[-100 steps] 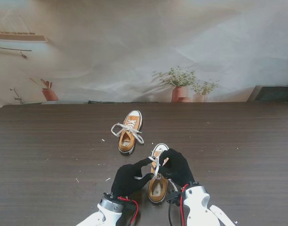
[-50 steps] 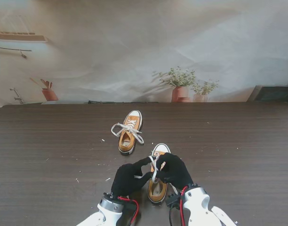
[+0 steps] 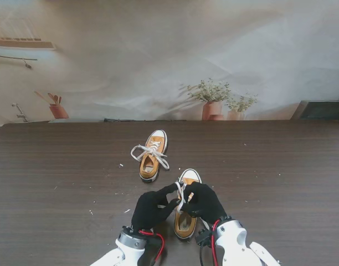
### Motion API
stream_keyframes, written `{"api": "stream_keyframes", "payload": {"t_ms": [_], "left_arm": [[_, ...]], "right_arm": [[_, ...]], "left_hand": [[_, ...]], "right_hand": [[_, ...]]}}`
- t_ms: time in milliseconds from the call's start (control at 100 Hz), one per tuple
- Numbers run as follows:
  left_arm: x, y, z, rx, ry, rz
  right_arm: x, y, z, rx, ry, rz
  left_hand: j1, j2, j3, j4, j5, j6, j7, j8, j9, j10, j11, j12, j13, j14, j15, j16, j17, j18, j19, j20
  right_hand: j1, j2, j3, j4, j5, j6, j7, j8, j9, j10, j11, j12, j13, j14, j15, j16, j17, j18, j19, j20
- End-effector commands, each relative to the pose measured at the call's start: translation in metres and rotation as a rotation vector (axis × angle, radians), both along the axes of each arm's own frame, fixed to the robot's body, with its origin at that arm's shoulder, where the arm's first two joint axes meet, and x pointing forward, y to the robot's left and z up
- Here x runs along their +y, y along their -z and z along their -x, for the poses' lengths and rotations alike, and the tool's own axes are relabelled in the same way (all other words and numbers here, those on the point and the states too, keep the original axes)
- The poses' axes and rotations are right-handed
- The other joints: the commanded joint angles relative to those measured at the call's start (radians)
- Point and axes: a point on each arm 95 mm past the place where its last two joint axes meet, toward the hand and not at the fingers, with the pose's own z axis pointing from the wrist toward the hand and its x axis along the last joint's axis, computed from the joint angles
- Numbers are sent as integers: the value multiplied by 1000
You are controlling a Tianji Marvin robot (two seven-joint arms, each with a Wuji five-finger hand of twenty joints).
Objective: Tie the shoelaces into a bow on the shoes
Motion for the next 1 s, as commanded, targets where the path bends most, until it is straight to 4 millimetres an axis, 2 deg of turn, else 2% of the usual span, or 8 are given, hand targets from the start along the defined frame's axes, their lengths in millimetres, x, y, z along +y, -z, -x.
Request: {"api": "stream_keyframes", "payload": {"t_ms": [0, 130, 370, 520, 570, 630, 730, 990], "left_arm": [[1, 8, 5, 21, 2, -11], [2, 10, 5, 33, 9, -23], [2, 12, 5, 59, 33, -34], [2, 12, 4, 56, 47, -28], [2, 12, 4, 53, 50, -30], [2, 11, 5, 45, 50, -35], [2, 11, 5, 39, 51, -35], [5, 11, 6, 48, 69, -52]], "right_arm": [[-1, 5, 2, 17, -23, 18], [-2, 5, 3, 23, -32, 20], [-3, 4, 7, 15, -72, 19], [-3, 4, 10, 13, -107, 34], [-3, 4, 11, 15, -114, 34], [-3, 5, 11, 15, -121, 31], [-3, 5, 11, 14, -126, 28], [-2, 5, 10, 4, -118, 22]], "left_hand": [[35, 34, -31, -19, 6, -97, -17, -8, -2, 20, -8, -17, 15, 50, -7, -11, 9, -8, 84, -17], [79, 11, -55, -30, 73, -92, 13, 6, 7, 24, -5, -18, 15, 48, -4, -9, 8, -5, 85, -23], [128, -64, -21, -8, 137, -83, 45, 15, 32, 62, -2, -19, 14, 70, 2, -4, 8, 4, 85, -25], [131, -98, -15, -11, 170, -86, 68, 24, 38, 69, -3, -20, 15, 68, 4, -3, 8, 2, 85, -25], [147, -115, -35, -23, 181, -84, 125, 59, 40, 74, -7, -23, 14, 68, 4, -2, 8, -2, 86, -26], [192, -133, -113, -4, 144, -90, 405, 32, 47, 84, -13, -26, 14, 72, 2, 0, 8, -2, 87, -29], [175, -137, -114, -22, 120, -110, 677, 110, 49, 86, -15, -27, 14, 72, 1, 0, 8, -4, 86, -29], [161, -71, -132, -38, 4, -34, 821, 308, 8, 33, 8, -11, 16, 31, -19, -9, 8, -21, 77, -40]], "right_hand": [[7, -31, 61, 29, 32, -26, 6, 31, 26, -10, -2, -2, 29, -10, 7, -7, 11, -2, 16, -9], [8, -30, 60, 29, 33, -28, 3, 33, 27, -10, -5, -1, 29, -10, 9, -6, 11, -2, 18, -9], [10, -26, 57, 28, 33, -27, 1, 36, 28, -13, -8, 1, 28, -12, 12, -5, 8, -6, 19, -8], [11, -32, 61, 32, 40, -34, -1, 40, 29, -19, -11, 3, 27, -20, 13, -5, 9, -12, 22, -8], [10, -33, 63, 33, 41, -34, -2, 41, 30, -20, -11, 3, 26, -21, 13, -5, 9, -13, 22, -8], [11, -36, 65, 33, 43, -34, -3, 43, 31, -21, -13, 4, 24, -21, 11, -6, 9, -13, 21, -8], [10, -38, 68, 34, 46, -37, -5, 47, 32, -23, -13, 5, 24, -23, 10, -9, 8, -15, 21, -8], [10, -34, 69, 32, 47, -42, -11, 54, 36, -23, -15, 7, 26, -23, 14, -13, 10, -21, 22, -9]]}}
